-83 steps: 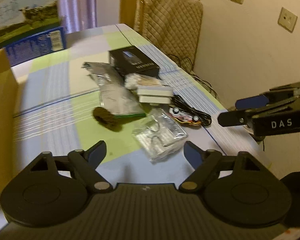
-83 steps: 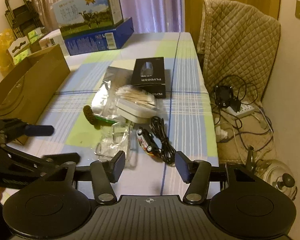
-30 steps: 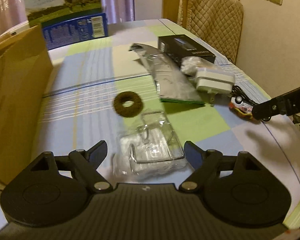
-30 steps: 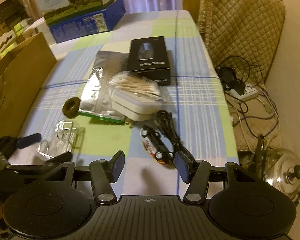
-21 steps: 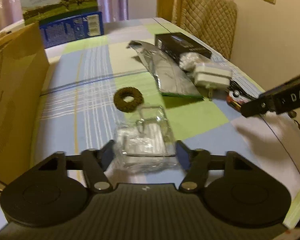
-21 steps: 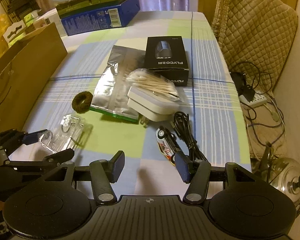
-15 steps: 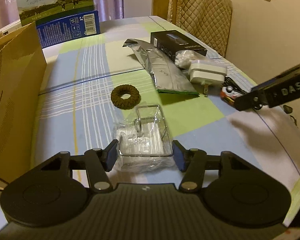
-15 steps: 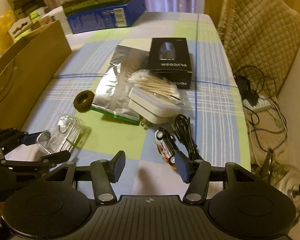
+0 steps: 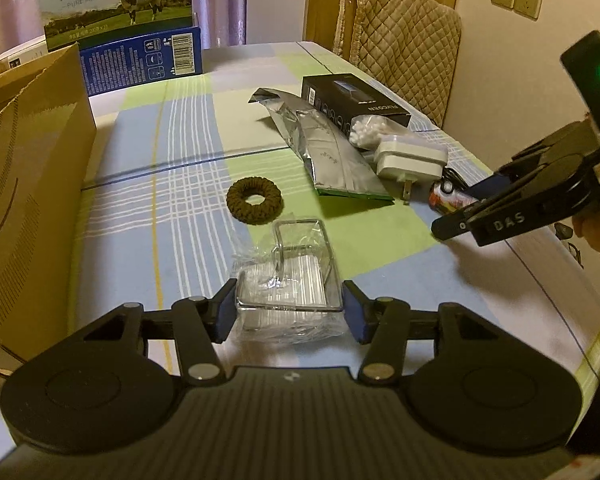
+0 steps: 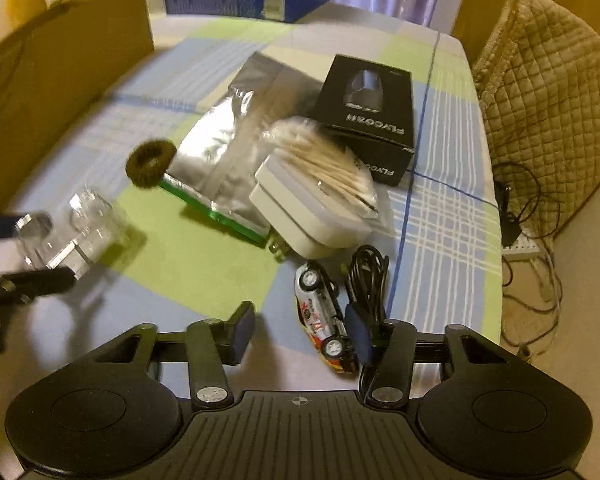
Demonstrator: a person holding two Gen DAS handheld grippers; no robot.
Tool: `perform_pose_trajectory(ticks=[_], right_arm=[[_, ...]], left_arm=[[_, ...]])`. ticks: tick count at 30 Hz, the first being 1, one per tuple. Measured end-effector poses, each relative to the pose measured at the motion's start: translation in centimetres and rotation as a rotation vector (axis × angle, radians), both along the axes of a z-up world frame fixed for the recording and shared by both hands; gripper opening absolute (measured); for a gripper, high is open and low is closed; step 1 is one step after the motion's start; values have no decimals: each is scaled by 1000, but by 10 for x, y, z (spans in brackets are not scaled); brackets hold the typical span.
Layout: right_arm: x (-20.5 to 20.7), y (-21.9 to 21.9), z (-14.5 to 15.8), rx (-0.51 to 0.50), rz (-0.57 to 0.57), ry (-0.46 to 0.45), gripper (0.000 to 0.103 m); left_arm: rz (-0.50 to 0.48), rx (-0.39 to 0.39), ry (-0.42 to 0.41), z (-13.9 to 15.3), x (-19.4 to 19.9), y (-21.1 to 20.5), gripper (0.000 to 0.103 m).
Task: Organize objects
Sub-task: 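Hold the clamshell in the left tool while the right tool grasps the white toy car, then carry the clamshell with the left tool while the right tool carries the toy car toward the box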
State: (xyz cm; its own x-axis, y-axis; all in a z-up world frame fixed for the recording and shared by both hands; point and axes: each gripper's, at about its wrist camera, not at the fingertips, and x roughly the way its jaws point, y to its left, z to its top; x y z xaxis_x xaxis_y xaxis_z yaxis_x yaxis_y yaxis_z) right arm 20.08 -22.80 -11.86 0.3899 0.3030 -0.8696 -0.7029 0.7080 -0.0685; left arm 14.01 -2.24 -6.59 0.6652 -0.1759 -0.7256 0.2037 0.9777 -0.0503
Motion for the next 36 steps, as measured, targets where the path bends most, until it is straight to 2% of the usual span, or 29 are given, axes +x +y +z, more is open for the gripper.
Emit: perform_pose_trajectory(ticks=[1, 3, 5, 11, 20, 26, 30, 36], right_arm=[[-1, 1, -1, -13, 6, -8, 44], [-1, 2, -1, -9, 2, 7, 27], [-3, 4, 0, -11, 9, 17, 18], [-4, 5, 0, -2, -24, 30, 18], [0, 15, -1, 1, -45, -6, 22], [-1, 21, -3, -8, -39, -36, 22], [-2, 21, -4, -8, -54, -46, 21], [-12, 16, 1, 49, -96, -5, 20]], left_arm=[[-5, 3, 0, -1, 0, 0, 49], [-8, 4, -1, -2, -1, 0, 49], [-13, 9, 0, -3, -1, 0, 50], [-16, 40, 3, -7, -3, -4, 54], [-16, 45, -17, -8, -6, -4, 69], [-17, 43, -7, -11, -4, -6, 68], [-11, 41, 3, -12, -3, -5, 54], [-19, 40, 19, -9, -6, -4, 51]])
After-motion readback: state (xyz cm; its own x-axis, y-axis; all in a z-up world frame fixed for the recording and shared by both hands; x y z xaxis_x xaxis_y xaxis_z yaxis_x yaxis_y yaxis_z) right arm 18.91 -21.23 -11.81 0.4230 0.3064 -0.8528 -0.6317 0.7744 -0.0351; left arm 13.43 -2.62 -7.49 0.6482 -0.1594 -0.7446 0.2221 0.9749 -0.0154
